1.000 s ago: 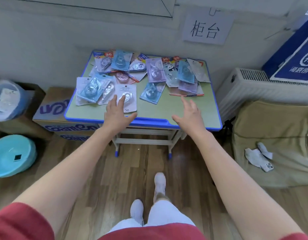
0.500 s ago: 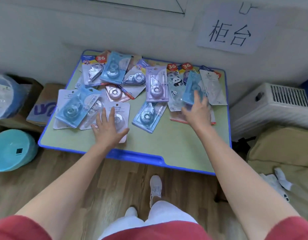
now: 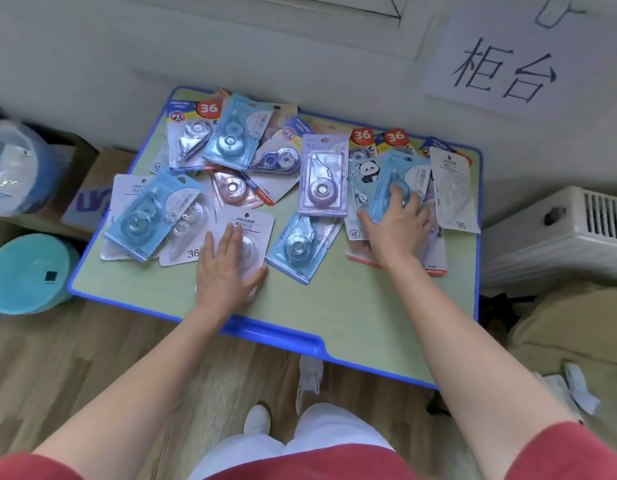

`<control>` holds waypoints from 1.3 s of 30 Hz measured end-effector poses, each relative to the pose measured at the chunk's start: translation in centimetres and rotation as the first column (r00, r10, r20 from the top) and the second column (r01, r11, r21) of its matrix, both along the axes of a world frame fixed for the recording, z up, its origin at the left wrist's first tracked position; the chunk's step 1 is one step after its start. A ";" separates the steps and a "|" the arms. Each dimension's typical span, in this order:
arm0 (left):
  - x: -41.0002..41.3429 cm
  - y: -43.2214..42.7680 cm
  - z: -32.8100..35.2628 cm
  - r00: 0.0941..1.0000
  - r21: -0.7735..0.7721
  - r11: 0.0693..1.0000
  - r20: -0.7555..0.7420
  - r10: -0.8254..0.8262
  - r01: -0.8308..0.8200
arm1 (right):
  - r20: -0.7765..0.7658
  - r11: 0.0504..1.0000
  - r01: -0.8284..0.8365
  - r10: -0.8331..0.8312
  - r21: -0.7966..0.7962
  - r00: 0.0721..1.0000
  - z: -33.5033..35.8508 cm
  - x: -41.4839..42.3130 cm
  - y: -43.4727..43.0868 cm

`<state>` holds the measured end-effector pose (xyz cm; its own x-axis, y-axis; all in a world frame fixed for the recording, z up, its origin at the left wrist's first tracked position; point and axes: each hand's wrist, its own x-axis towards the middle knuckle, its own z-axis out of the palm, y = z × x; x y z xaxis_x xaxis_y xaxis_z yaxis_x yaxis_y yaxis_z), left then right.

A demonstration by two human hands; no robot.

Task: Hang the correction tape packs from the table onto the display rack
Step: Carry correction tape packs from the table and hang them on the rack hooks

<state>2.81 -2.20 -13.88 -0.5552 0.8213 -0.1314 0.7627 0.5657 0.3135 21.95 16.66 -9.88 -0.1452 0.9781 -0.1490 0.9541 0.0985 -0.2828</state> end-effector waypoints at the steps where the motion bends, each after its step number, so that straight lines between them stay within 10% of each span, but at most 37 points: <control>1: 0.1 0.0 0.0 1.000 0.007 1.000 0.005 0.001 -0.001 | -0.003 1.000 0.000 0.000 0.006 1.000 0.0 -0.2 0.0; 21: 0.0 -0.4 2.6 0.995 0.083 0.994 0.079 0.066 -0.073 | -0.252 1.000 0.008 -0.002 0.024 0.968 1.7 -0.6 -3.5; 31: -1.4 -0.3 3.6 0.934 0.198 0.922 0.064 -0.351 0.332 | -0.382 0.977 0.210 -0.178 0.042 0.907 1.9 0.2 -13.5; 39: -0.7 -4.6 4.2 0.704 0.236 0.686 0.008 -0.710 0.689 | -0.412 0.827 0.561 -0.508 0.010 0.756 1.7 1.2 -28.5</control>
